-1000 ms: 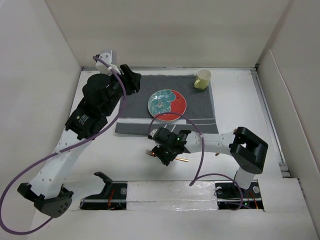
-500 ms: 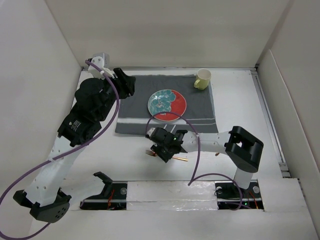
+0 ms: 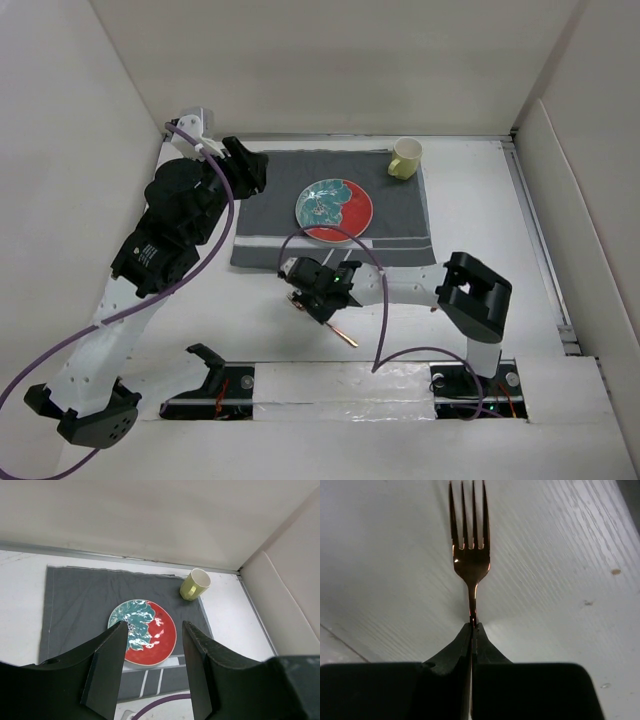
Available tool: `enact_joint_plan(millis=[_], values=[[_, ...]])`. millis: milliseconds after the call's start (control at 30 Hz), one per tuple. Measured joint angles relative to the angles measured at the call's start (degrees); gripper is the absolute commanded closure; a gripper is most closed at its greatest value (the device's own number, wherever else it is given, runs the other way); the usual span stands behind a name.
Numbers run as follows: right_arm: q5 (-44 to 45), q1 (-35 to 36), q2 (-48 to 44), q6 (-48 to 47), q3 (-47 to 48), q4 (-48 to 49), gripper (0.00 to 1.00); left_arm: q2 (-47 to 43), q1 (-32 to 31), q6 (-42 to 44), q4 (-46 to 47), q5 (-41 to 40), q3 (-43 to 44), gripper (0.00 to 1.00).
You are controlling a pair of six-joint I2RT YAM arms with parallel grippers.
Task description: Set the dinner table for one person
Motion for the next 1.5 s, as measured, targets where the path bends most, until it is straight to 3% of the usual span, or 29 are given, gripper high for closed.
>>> enact_joint_plan(millis=[167,400,567,767,933,1500], values=[[-0.31,1.14,2.51,2.82,9.62,-6.08,1.0,0.0,0.0,-0.26,-0.02,0.04,0.0,0.56],[-0.04,-3.52,13.7,9.18,44.92,-8.68,1.0,0.0,0.0,-0.48,-1.14,0.61,0.02,0.57],[2.25,-9.77,24.2,16.79,61.4,-10.12,1.0,0.0,0.0,-1.11,-1.88,1.88,0.02,0.57],[4.61,-15.45,33.55,26.03,64.94,-10.88,1.0,0.04,0.0,-1.92,-2.47,3.76,-0.46,0.58],[5.64,-16.74,42.86,29.92,74.29,-12.39,1.0,0.98,0.0,-2.4,-2.75,6.25,-1.09,0.59],[5.79,-21.07,48.0,31.95,76.0,-10.56,1.0,2.08,0.0,-2.32,-2.73,8.55,-4.09,0.59]])
